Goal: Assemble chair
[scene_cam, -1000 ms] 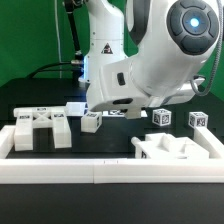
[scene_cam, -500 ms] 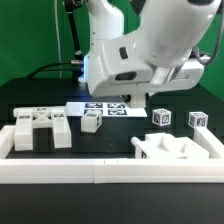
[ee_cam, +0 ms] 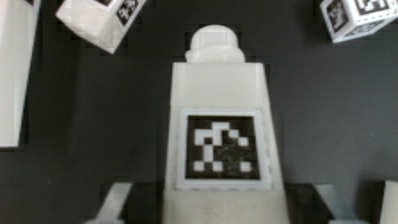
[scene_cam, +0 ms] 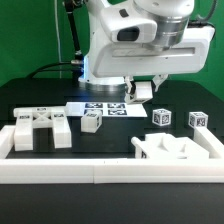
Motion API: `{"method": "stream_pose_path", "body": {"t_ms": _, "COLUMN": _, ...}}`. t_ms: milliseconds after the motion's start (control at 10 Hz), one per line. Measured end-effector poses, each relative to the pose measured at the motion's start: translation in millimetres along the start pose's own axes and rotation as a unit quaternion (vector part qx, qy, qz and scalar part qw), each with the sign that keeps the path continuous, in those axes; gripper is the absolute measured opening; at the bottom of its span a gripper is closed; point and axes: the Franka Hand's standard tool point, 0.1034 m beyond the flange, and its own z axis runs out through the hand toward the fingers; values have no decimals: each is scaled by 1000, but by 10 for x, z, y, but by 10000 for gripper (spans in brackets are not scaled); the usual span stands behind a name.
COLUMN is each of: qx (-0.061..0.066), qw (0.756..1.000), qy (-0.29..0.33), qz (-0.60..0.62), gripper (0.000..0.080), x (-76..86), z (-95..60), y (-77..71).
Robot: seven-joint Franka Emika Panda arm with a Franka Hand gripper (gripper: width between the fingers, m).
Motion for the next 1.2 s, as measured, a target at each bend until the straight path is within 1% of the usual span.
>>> {"method": "stream_pose_path", "body": {"t_ms": 100, "qx": -2, "qw": 1000, "qy": 26, "qz": 1, "gripper": 295, "x": 20, "z": -8, "y": 13}}
{"method": "stream_pose_path", "body": {"t_ms": 200, "qx": 3, "qw": 997, "qy": 73, "qz": 7, "gripper": 295, "x": 89, "z": -61, "y": 52}}
{"method": "stream_pose_path", "body": {"t_ms": 300, "qx": 4, "qw": 996, "qy": 89, "qz": 8, "gripper": 295, "x": 103, "z": -130, "y": 23}}
{"method": "stream_pose_path", "body": {"t_ms": 400, "qx": 1, "qw": 992, "qy": 126, "qz": 9, "gripper": 295, "x": 222, "z": -234, "y": -9}}
{"method": "stream_pose_path", "body": {"t_ms": 500, "qx": -7, "qw": 984, "qy": 177, "qz": 7, "gripper": 295, "x": 312, "z": -324, "y": -31}}
{"method": "stream_pose_path", "body": {"t_ms": 600, "qx": -11, "qw": 975, "qy": 222, "qz": 6, "gripper": 295, "x": 298, "z": -289, "y": -8}}
{"method": "stream_pose_path", "body": {"t_ms": 700, "qx": -14, "qw": 971, "qy": 240, "qz": 6, "gripper": 295, "x": 282, "z": -259, "y": 5}}
{"method": "stream_pose_path", "body": {"t_ms": 800, "qx": -22, "qw": 959, "qy": 281, "qz": 4, "gripper": 295, "x": 335, "z": -293, "y": 30}}
{"method": "stream_pose_path", "body": {"t_ms": 900, "qx": -28, "qw": 950, "qy": 311, "qz": 4, "gripper": 295, "x": 338, "z": -281, "y": 40}}
{"method": "stream_pose_path", "body": {"t_ms": 1000, "qx": -26, "qw": 950, "qy": 312, "qz": 1, "gripper": 295, "x": 363, "z": -297, "y": -22}}
{"method": "stream_pose_path", "body": {"t_ms": 1200, "qx": -21, "qw": 949, "qy": 316, "qz": -6, "gripper": 295, "x": 550, "z": -465, "y": -157}}
